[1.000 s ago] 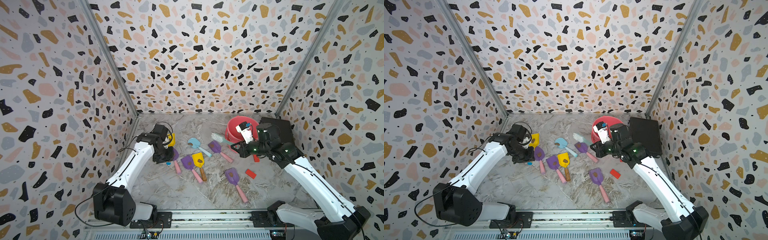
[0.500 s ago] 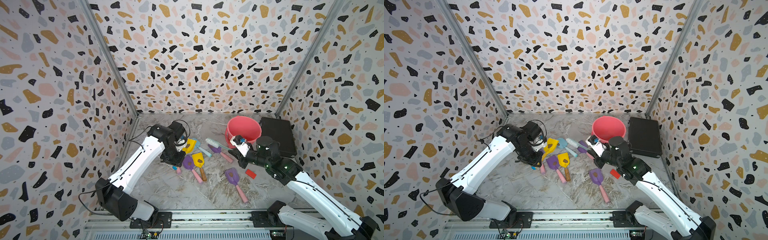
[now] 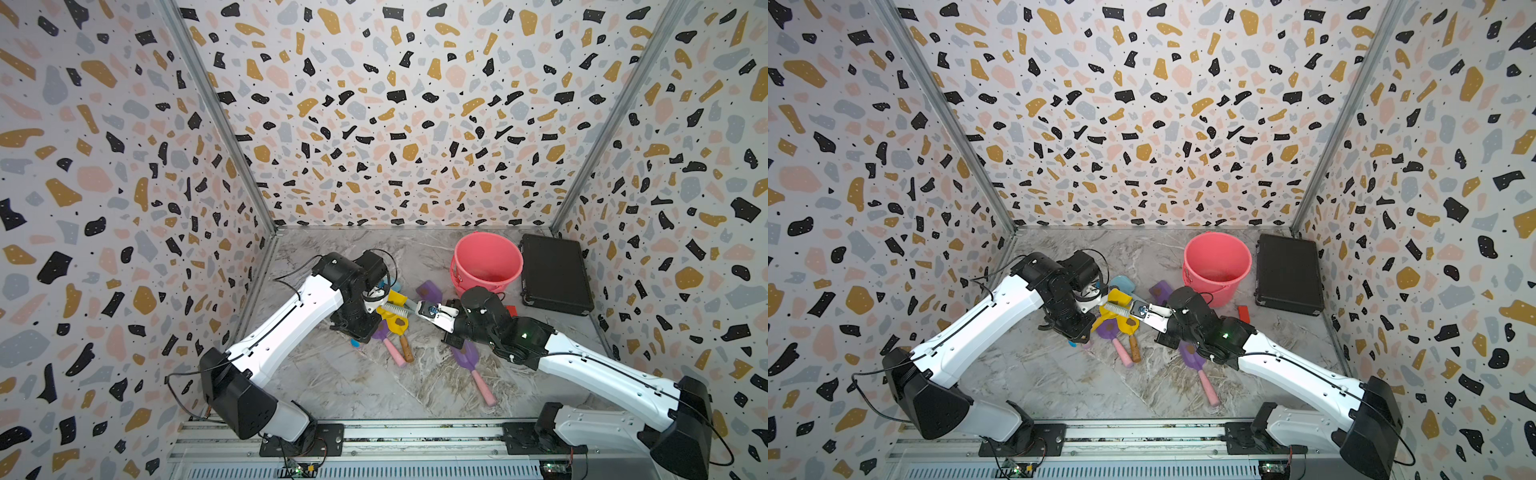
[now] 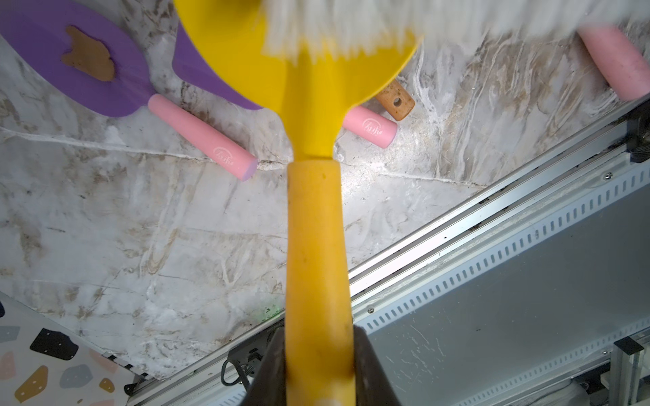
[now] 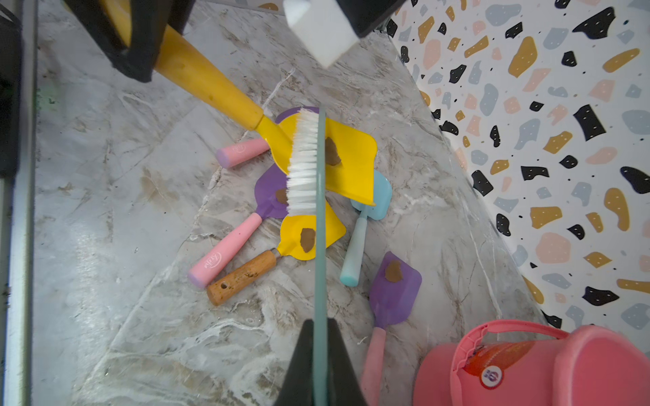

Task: Brush the soil off the hand trowel and place it into the bucket
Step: Brush off the soil from the hand trowel.

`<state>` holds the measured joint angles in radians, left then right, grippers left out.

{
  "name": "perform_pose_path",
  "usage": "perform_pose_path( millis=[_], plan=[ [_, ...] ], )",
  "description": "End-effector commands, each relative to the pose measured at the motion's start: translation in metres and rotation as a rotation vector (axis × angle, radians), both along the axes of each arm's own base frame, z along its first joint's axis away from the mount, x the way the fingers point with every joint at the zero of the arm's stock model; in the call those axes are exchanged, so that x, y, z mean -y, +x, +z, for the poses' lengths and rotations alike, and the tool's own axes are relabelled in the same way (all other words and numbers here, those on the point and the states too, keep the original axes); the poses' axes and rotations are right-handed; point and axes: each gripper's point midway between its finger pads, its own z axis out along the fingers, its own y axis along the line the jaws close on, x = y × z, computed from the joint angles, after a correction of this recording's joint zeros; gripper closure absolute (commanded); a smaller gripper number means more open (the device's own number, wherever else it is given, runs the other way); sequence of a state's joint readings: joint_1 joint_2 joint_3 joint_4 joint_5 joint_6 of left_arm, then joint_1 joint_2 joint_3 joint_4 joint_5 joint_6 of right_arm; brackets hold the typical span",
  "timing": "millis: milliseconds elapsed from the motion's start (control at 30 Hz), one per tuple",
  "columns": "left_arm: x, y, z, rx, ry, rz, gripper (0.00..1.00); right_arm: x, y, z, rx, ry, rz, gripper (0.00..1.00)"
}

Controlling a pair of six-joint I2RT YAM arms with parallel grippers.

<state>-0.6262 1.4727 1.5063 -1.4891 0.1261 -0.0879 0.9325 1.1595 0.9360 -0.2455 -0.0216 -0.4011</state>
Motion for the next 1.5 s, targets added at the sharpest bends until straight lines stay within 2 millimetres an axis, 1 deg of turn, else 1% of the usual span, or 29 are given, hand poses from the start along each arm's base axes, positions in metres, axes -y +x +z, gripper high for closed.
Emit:
perform_pose_path(
  millis=[0,100,167,267,400,433,467,533,600,633,767,900,1033,1167,1333,1467],
  plan=[
    [0.001,-0.003,0.0,-0.008,0.006,-0.026,1.0,-0.009,0.007,0.037,0.097,0.075,-0.01,1.0],
    [0.002,-0.003,0.001,-0.009,0.0,-0.024,1.0,-0.012,0.005,0.039,0.122,0.072,0.01,1.0],
    [0.005,-0.006,0.005,-0.014,-0.019,-0.02,1.0,-0.012,0.003,0.034,0.147,0.046,0.031,1.0],
    [0.004,-0.01,0.011,-0.024,-0.023,0.001,1.0,-0.009,0.001,0.026,0.234,-0.023,0.068,1.0],
    [0.005,-0.016,0.012,-0.057,-0.034,0.013,1.0,-0.001,0.006,0.021,0.389,-0.1,0.079,1.0],
    [0.006,-0.017,0.012,-0.062,-0.04,0.011,1.0,-0.003,0.008,0.025,0.424,-0.098,0.087,1.0],
    [0.006,-0.018,0.012,-0.062,-0.04,0.011,1.0,-0.004,0.007,0.026,0.449,-0.113,0.102,1.0],
    [0.006,-0.018,0.013,-0.061,-0.041,0.011,1.0,-0.007,0.004,0.023,0.487,-0.161,0.14,1.0],
    [0.007,-0.019,0.015,-0.061,-0.049,0.009,1.0,-0.007,0.005,0.019,0.525,-0.208,0.157,1.0],
    [0.008,-0.019,0.015,-0.062,-0.055,0.006,1.0,-0.014,-0.004,0.018,0.545,-0.215,0.192,1.0],
    [0.007,-0.019,0.016,-0.062,-0.054,0.007,1.0,-0.02,-0.007,0.018,0.622,-0.268,0.221,1.0],
    [0.006,-0.018,0.016,-0.058,-0.043,0.011,1.0,-0.02,-0.011,0.007,0.649,-0.338,0.267,1.0],
    [0.003,-0.018,0.018,-0.049,-0.037,0.02,1.0,-0.013,-0.003,-0.012,0.655,-0.445,0.259,1.0],
    [0.002,-0.02,0.017,-0.053,-0.032,0.029,1.0,-0.007,0.003,-0.022,0.68,-0.501,0.242,1.0],
    [0.0,-0.022,0.018,-0.048,-0.032,0.036,1.0,-0.003,0.008,-0.027,0.698,-0.54,0.218,1.0],
    [0.004,-0.028,0.014,-0.077,-0.059,0.027,1.0,0.002,0.005,-0.02,0.674,-0.505,0.188,1.0]
  ],
)
